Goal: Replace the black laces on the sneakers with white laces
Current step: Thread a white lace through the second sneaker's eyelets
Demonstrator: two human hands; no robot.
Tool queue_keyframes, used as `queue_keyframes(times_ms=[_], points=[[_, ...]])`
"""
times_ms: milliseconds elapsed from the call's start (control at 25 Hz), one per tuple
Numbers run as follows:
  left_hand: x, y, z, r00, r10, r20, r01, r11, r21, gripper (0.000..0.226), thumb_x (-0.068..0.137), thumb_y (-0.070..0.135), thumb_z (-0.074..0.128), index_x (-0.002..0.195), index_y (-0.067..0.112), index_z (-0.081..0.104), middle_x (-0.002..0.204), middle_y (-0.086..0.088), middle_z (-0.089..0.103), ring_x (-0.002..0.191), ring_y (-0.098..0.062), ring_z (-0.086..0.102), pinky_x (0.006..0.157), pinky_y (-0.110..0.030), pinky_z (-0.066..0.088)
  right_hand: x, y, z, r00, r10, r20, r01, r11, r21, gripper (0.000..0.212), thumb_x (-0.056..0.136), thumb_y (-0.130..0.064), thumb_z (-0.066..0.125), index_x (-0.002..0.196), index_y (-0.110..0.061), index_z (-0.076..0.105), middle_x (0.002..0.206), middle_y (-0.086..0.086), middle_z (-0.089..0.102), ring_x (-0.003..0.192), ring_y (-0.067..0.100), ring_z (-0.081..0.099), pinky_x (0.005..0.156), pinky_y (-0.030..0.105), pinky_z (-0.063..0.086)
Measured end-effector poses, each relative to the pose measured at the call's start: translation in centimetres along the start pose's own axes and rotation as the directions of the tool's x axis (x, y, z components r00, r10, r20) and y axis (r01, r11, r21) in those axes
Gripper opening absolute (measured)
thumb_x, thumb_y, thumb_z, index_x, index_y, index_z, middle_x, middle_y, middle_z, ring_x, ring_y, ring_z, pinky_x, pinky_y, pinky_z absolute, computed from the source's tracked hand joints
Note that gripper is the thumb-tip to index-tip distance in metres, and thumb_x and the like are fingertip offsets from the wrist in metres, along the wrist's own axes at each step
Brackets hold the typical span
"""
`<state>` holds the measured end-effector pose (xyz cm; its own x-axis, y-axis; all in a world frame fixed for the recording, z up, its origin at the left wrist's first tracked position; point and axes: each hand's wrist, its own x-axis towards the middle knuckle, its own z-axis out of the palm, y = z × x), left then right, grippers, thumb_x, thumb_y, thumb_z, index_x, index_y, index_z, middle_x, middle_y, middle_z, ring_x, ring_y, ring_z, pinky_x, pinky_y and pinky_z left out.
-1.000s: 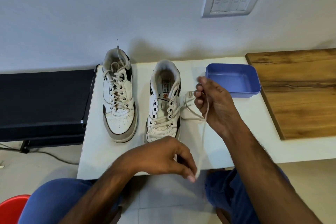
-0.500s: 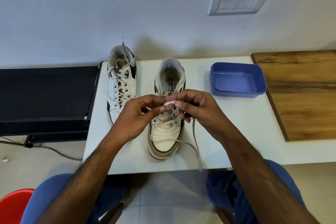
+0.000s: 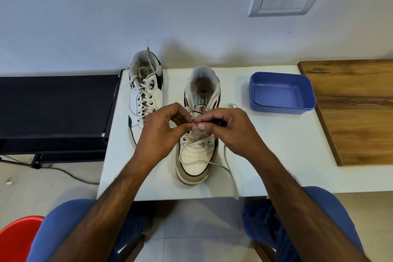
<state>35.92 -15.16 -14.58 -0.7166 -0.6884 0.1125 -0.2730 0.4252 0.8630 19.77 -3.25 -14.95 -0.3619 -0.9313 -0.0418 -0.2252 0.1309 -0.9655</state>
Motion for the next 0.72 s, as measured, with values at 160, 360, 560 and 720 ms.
queue_keyframes(times_ms=[160,360,560,720], points=[[0.4,-1.1,0.0,0.984,-0.171,0.049,0.169,0.985,0.045,0.031,0.085,0.02,0.081,0.109,0.025,0.062,0.092,0.008,0.068,0.077,-0.005,0.064,0.066,-0.011,0.044,0.0,0.5,-0.5,0.999,0.036,-0.03,-0.041,0.981,-0.187,0.019,0.089,-0.008,0.075,0.104,-0.019,0.081,0.094,-0.013,0.076,0.086,0.0,0.069,0.078,0.013,0.053],[0.9,-0.7,0.8,0.951,-0.309,0.024,0.304,0.945,0.124,0.04,0.08,0.037,0.084,0.105,0.022,0.057,0.079,0.006,0.067,0.069,0.001,0.064,0.059,-0.014,0.049,-0.2,0.3,0.7,0.996,0.06,-0.07,-0.08,0.938,-0.337,0.014,0.087,-0.012,0.077,0.099,-0.018,0.081,0.092,-0.007,0.076,0.085,0.004,0.069,0.08,0.024,0.057],[1.1,-0.8,-0.4,0.915,-0.401,0.046,0.403,0.913,-0.067,0.021,0.081,0.019,0.084,0.095,0.018,0.069,0.074,0.0,0.075,0.072,-0.017,0.074,0.069,-0.044,0.064,-0.3,0.0,2.2,0.988,0.025,-0.154,-0.101,0.855,-0.509,0.006,0.086,-0.026,0.076,0.092,-0.026,0.077,0.095,-0.013,0.064,0.085,0.004,0.059,0.07,0.025,0.05],[1.1,-1.0,-0.6,0.911,-0.409,0.056,0.412,0.906,-0.099,0.018,0.082,0.013,0.081,0.094,0.015,0.068,0.076,-0.005,0.076,0.074,-0.022,0.076,0.076,-0.047,0.063,-0.2,0.1,3.3,0.983,0.02,-0.183,-0.117,0.833,-0.54,0.006,0.086,-0.03,0.077,0.092,-0.028,0.077,0.094,-0.014,0.058,0.086,0.003,0.055,0.065,0.021,0.043]])
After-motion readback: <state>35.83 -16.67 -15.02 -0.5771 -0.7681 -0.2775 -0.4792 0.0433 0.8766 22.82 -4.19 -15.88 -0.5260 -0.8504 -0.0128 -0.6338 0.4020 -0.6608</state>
